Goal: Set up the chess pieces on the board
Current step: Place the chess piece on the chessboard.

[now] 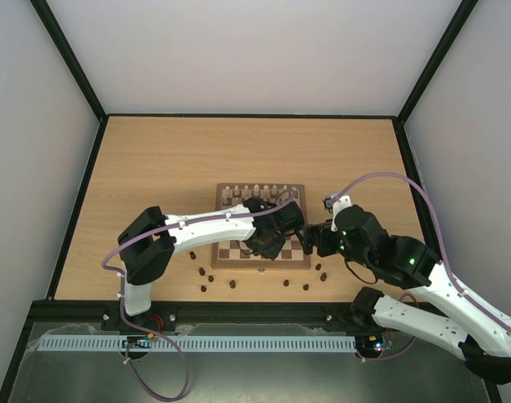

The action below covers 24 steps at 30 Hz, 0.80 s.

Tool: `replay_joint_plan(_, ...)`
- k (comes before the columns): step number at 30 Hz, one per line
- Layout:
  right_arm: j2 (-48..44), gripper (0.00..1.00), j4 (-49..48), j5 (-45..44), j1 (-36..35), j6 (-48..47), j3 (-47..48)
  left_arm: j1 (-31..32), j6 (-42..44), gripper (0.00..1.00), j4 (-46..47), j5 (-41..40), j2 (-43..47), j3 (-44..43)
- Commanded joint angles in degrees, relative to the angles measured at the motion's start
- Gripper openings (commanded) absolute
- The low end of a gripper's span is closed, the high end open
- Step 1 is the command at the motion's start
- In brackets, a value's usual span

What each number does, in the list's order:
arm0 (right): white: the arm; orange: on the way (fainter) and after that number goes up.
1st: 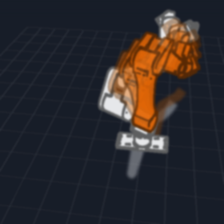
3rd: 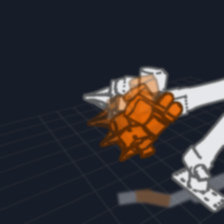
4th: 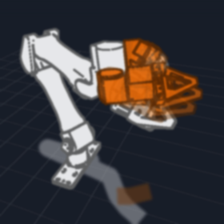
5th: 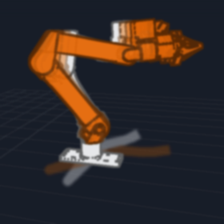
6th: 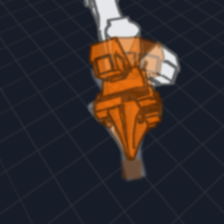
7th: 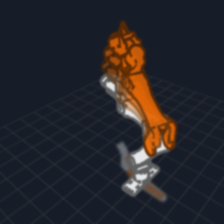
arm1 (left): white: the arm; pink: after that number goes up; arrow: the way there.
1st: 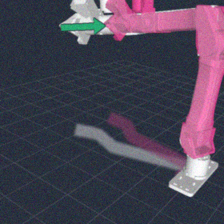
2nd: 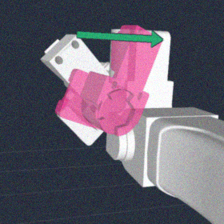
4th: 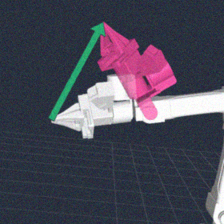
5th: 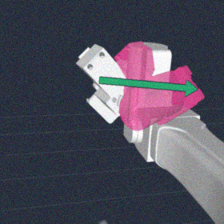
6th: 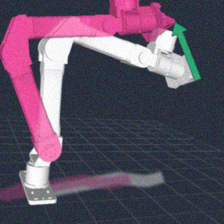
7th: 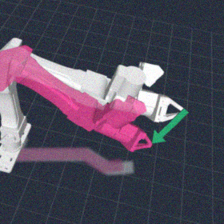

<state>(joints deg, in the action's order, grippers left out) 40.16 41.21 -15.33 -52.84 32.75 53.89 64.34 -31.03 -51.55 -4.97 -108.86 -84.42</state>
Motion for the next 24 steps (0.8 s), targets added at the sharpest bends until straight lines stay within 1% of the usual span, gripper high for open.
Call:
replay_joint_plan(1,-0.1,0.96,-1.7,-0.9,0.2,-0.2,-0.6,1.3,0.1,0.22,-1.5,-0.5,-0.5,-2.0)
replay_joint_plan(8,0.0,0.97,-1.8,-0.7,0.2,-0.3,-0.8,1.4,0.0,0.23,-2.4,-0.5,-0.5,-3.7)
replay_joint_plan(18,-0.1,0.97,-2.0,-0.6,0.3,-0.5,-0.7,1.5,-0.1,0.27,-4.9,-1.8,-0.8,-7.2)
replay_joint_plan(24,0.2,0.97,-2.1,-0.4,0.2,-0.6,-0.9,1.4,-0.3,0.37,-7.4,-5.3,0.2,-11.1)
